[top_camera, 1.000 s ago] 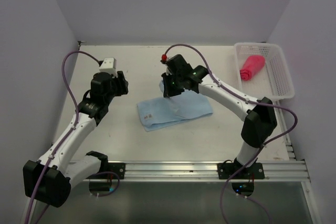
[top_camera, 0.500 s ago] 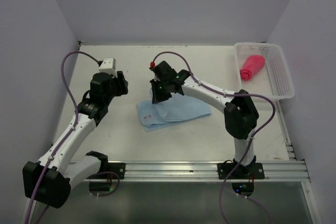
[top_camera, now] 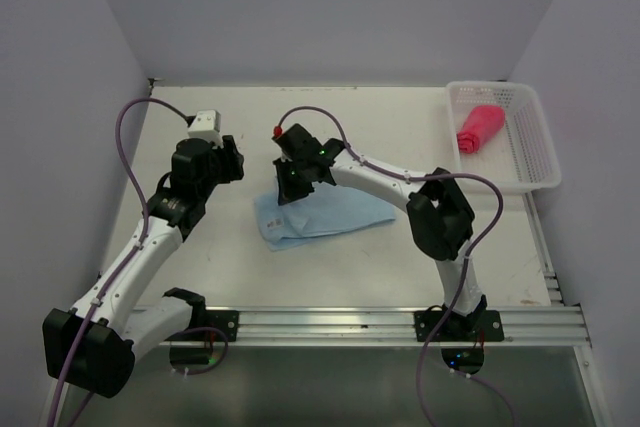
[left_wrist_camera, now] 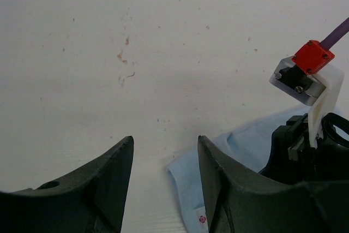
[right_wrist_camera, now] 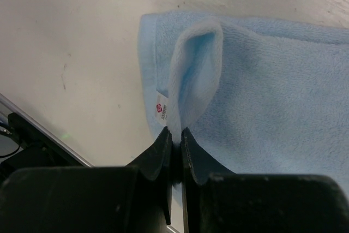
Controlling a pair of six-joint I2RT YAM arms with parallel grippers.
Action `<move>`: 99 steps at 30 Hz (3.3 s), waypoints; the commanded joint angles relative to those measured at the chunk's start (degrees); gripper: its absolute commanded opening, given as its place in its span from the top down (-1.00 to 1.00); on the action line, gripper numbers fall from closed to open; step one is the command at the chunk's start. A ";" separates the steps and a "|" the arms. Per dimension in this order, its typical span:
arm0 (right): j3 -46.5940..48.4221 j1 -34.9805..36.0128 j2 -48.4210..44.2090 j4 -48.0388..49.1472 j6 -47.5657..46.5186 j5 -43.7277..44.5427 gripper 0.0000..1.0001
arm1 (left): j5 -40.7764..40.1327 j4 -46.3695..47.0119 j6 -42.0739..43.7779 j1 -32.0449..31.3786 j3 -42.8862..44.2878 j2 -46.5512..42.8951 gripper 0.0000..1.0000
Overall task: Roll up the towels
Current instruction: Fold the towel
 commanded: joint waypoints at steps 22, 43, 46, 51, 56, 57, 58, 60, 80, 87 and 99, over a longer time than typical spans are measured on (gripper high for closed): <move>7.32 2.25 -2.65 -0.87 1.66 1.81 1.00 | 0.03 1.75 0.64 0.36 -0.38 -1.57 -0.09; 3.98 3.13 5.89 10.99 7.11 -9.00 0.21 | -0.84 1.57 0.64 0.36 -0.47 -2.63 -0.10; 2.93 3.13 4.31 12.39 7.20 -10.13 0.12 | -1.81 1.75 0.64 0.36 -0.65 -3.33 -0.10; 1.17 2.69 1.41 12.31 6.58 -9.62 0.23 | -2.78 1.66 0.64 0.36 -0.91 -3.59 -0.10; -5.15 0.23 -5.69 10.38 3.77 -7.16 0.59 | 0.03 2.19 0.90 0.36 -1.17 -2.81 -0.03; -6.73 -1.25 -7.28 10.55 3.51 -6.63 0.68 | 1.34 2.54 0.82 0.36 -1.26 -2.37 0.00; -10.14 -2.22 -8.78 10.82 2.89 -6.54 0.72 | 2.39 2.89 0.64 0.36 -1.52 -2.02 0.04; -13.41 -4.85 -13.52 10.56 1.84 -5.15 0.77 | 5.29 4.03 0.03 0.36 -1.61 -0.27 0.16; -34.52 -21.83 -24.44 12.57 -5.99 -0.03 0.72 | 20.87 15.11 -16.76 -5.53 -18.92 8.62 1.00; -34.87 -22.80 -21.89 14.16 -5.99 -0.91 0.68 | 14.90 11.78 -17.12 -5.53 -23.67 6.60 1.00; -36.72 -22.80 -20.57 15.39 -6.08 -1.88 0.41 | 5.40 4.57 -17.20 -5.53 -25.61 1.94 1.00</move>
